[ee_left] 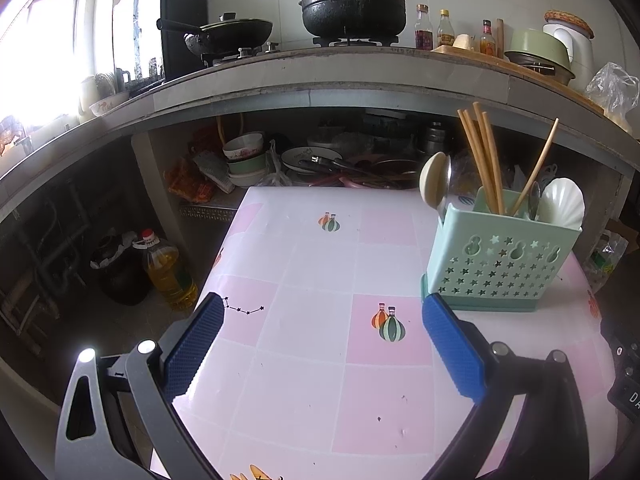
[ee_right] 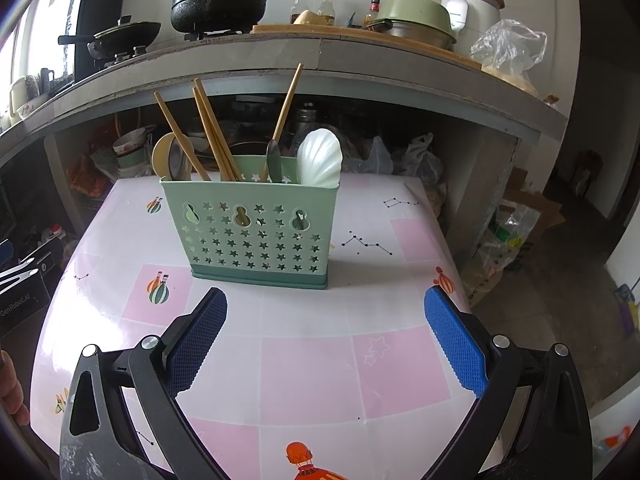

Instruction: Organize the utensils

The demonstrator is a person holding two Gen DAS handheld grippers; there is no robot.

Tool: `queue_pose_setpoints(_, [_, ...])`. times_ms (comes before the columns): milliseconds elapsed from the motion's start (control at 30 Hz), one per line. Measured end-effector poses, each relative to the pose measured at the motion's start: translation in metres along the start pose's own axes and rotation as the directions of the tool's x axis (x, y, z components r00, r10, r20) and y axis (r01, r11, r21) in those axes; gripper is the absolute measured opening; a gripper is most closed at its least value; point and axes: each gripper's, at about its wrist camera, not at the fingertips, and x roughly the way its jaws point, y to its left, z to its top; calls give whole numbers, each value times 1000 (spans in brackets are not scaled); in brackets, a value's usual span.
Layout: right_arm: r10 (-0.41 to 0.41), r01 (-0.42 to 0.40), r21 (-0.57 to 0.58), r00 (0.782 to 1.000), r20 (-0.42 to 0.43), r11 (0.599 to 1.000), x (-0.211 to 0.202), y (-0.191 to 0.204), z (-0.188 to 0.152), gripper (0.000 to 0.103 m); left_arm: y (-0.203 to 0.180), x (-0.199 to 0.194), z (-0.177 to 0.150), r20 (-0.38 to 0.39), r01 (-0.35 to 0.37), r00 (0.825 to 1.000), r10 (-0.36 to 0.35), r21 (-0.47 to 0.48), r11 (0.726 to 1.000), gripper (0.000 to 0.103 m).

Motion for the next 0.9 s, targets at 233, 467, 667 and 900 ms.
queue_pose_setpoints(233, [-2, 2, -1, 1000, -2, 1000, 1, -1, 1, 95, -1, 1, 0, -6, 5, 1000, -5, 2, 1000, 97])
queue_pose_setpoints(467, [-3, 3, 0, 1000, 1, 1000, 1, -1, 1, 95, 0, 2, 0, -12, 6, 1000, -6, -5, 1000, 97])
queue_pose_setpoints(667, [0, 0, 2, 1000, -3, 1000, 0, -1, 1, 95, 1, 3, 0, -16, 8, 1000, -9, -5, 1000, 97])
queue_pose_setpoints(900, [-1, 1, 3, 1000, -3, 1000, 0, -1, 1, 95, 1, 4, 0, -20, 10, 1000, -10, -8, 1000, 97])
